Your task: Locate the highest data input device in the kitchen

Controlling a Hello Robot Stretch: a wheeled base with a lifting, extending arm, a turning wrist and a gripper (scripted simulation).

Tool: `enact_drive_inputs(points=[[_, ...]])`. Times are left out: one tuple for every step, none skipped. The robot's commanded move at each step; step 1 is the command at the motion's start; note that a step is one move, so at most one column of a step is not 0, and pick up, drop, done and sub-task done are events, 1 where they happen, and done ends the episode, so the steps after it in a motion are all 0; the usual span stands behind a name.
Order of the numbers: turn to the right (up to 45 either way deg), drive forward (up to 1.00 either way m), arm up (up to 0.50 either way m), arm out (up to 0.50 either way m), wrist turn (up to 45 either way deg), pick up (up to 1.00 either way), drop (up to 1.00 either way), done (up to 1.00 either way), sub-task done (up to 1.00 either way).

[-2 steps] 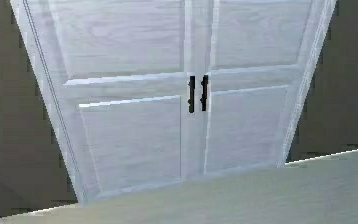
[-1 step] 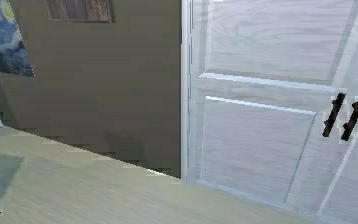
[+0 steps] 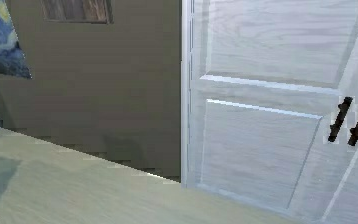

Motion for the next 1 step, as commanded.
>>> enact_drive_inputs(points=[[-33.0,0.00,0.00,0.00,0.0,0.00,0.00,0.00,0.00]])
